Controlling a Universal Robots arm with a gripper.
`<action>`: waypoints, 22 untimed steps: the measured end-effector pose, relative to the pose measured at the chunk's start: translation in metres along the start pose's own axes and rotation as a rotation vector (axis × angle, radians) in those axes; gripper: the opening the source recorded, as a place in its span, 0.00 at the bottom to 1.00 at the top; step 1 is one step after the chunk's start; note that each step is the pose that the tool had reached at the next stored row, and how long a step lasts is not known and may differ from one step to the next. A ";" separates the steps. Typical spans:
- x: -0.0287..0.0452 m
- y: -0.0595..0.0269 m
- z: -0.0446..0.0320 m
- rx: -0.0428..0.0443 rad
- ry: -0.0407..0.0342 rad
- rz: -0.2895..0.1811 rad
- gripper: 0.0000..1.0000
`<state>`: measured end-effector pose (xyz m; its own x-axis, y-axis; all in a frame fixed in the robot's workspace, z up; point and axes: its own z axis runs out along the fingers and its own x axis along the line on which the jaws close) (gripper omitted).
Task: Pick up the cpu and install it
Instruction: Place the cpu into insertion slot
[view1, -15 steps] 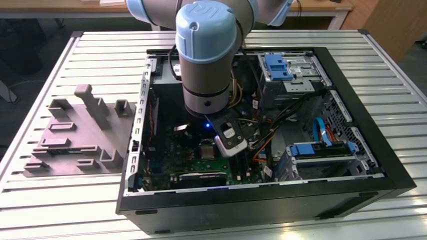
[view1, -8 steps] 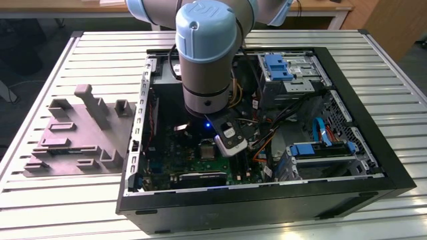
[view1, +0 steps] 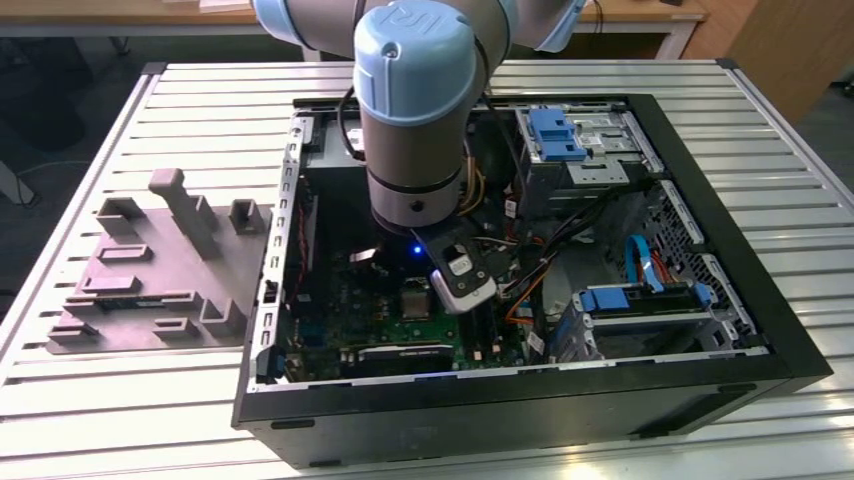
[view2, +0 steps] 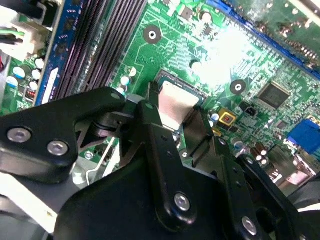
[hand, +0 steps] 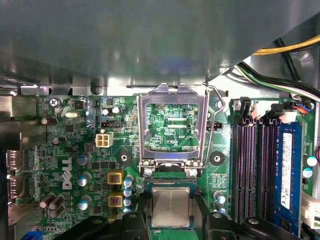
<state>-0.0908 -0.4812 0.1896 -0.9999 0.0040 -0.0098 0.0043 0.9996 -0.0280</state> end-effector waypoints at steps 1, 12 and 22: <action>0.0000 0.0000 0.0000 -0.0001 0.0000 0.000 0.45; -0.0001 0.0000 0.0000 0.0001 0.0000 0.000 0.52; -0.0018 -0.0003 0.0000 0.0002 0.0002 -0.002 0.51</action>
<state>-0.0891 -0.4814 0.1896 -1.0000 0.0018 -0.0096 0.0021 0.9996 -0.0282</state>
